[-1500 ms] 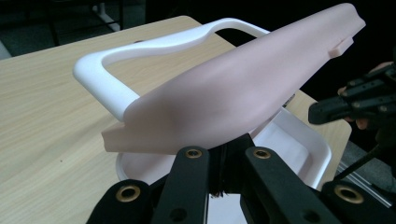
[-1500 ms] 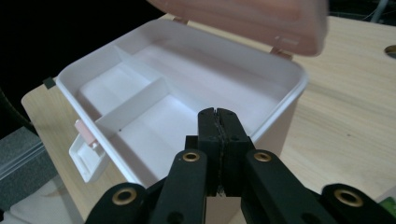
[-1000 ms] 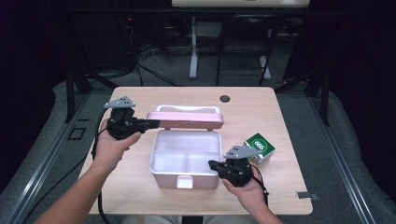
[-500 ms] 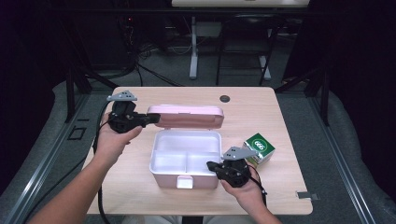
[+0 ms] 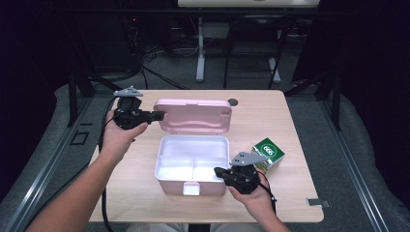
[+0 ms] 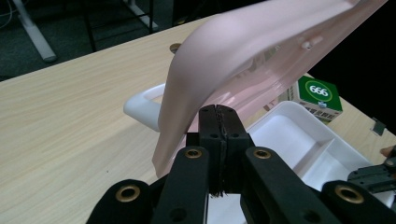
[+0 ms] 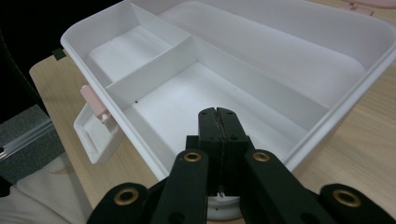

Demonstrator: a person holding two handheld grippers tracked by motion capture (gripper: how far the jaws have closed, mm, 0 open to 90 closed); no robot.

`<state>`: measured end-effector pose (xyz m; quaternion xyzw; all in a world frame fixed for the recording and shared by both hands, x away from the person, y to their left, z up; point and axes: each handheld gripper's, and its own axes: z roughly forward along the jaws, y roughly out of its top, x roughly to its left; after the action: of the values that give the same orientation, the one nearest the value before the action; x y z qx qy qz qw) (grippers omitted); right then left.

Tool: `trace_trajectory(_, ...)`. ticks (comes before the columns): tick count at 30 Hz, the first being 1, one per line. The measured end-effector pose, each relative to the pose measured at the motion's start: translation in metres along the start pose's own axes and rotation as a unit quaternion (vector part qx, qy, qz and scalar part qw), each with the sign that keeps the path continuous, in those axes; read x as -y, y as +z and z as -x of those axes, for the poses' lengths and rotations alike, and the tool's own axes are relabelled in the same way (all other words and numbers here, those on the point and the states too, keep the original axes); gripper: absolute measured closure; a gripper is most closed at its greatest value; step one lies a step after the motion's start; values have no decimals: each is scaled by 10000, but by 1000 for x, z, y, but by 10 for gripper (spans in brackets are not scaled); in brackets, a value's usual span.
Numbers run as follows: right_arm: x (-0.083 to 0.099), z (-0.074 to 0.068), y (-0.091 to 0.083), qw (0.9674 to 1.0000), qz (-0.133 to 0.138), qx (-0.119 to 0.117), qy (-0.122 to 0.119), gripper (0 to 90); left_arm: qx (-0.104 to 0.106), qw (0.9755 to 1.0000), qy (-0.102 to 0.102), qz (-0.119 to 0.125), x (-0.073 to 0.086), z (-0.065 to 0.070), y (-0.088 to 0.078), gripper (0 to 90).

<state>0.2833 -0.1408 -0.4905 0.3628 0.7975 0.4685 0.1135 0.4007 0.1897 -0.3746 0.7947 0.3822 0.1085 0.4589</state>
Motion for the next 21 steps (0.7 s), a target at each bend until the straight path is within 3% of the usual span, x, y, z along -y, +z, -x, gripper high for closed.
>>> trace_trajectory(14,1,1,0,10000,28,-29,57,900,-123,9996,-211,-169,6,-15,15,884)
trace_trajectory(21,1,1,0,9999,41,-20,95,900,-232,9985,-293,-391,17,-23,27,879)
